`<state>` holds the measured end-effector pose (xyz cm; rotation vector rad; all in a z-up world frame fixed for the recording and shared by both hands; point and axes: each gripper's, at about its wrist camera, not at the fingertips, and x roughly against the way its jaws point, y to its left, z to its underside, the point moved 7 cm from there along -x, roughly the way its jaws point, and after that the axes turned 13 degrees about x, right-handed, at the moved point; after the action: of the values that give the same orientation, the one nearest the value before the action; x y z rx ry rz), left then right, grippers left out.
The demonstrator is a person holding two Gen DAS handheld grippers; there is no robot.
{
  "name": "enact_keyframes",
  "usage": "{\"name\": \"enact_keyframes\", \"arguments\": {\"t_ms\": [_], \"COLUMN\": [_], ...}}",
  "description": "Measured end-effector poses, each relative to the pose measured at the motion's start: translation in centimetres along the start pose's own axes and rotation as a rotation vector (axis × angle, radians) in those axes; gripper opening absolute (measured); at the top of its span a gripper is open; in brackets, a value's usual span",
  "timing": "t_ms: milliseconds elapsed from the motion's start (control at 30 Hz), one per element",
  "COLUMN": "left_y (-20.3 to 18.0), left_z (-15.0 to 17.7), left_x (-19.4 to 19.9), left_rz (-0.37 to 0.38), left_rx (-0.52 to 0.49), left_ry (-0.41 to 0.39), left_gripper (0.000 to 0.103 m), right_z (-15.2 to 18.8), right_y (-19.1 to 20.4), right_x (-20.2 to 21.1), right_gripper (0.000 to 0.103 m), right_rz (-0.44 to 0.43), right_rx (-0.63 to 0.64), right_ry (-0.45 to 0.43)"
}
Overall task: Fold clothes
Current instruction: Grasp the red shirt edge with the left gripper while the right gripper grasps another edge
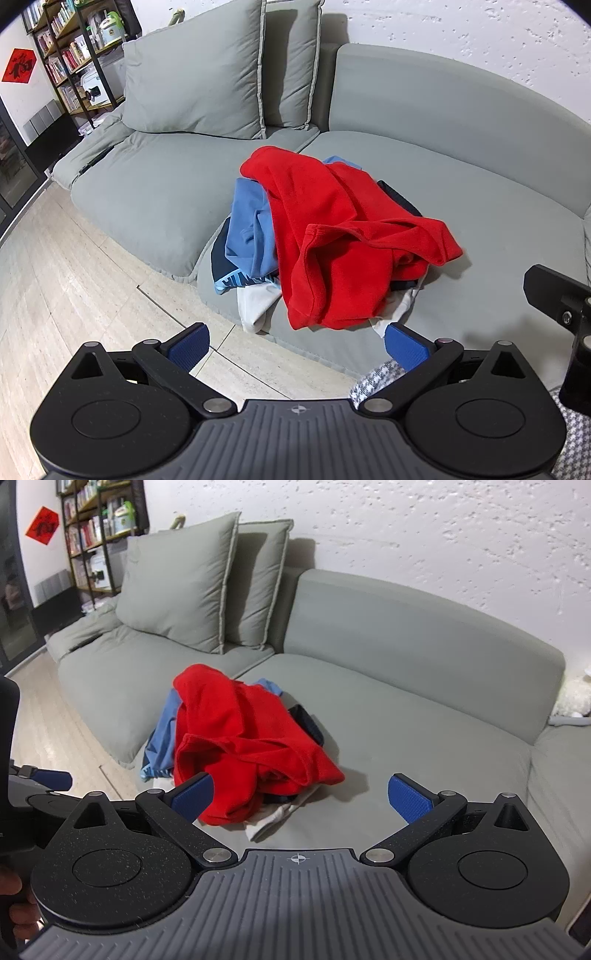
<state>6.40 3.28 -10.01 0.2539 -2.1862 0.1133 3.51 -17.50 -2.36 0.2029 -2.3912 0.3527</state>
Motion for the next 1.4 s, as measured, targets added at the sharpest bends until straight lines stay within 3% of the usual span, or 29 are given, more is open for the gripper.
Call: {"name": "enact_keyframes", "arguments": {"t_ms": [167,333,500,533,700,1000,1167,1400], "left_y": [0.2,0.6,0.6,0.6,-0.3,-1.4,-2.0,-1.8], "left_z": [-0.4,-0.9,-1.9,-2.1,-3.0,-3.6,-3.9,-3.4], "left_x": [-2.4,-4.9,-8.1,-8.7,-11.5,-15.0,-16.0,-16.4], "left_rz": [0.033,0.056,0.076,0.079,0.041,-0.002,-0.035,-0.066], "left_rx": [-0.002,-0.018,-0.032,-0.036,-0.088,-0.149,-0.207,-0.229], "left_ry": [-0.035,-0.094,-0.135,-0.14,-0.157,-0.143,-0.154,-0.147], "left_gripper": [0.102,0.096,0.084,0.083,0.075,0.064,0.048,0.049], "right_z": [-0.3,0.0,0.4,0.5,1.5,4.9,5.7,5.9], "right_y": [0.1,-0.8,-1.2,-1.2,-1.8,-2.0,-1.2,-0.3], "right_x": [-2.8,-7.1,-12.7,-13.8,-18.4,-22.6,-23.5,-23.5], "right_gripper": [0.103,0.103,0.103,0.101,0.072,0.073,0.066,0.044], "right_rz": [-0.035,-0.065,-0.145,-0.162,-0.185,-0.219,-0.186,-0.067], "right_rx": [0.077,0.084,0.073,0.07,0.075,0.132,0.276,0.56], "right_ry": [-0.064,-0.035,0.005,0.013,0.075,0.123,0.09,-0.026]}}
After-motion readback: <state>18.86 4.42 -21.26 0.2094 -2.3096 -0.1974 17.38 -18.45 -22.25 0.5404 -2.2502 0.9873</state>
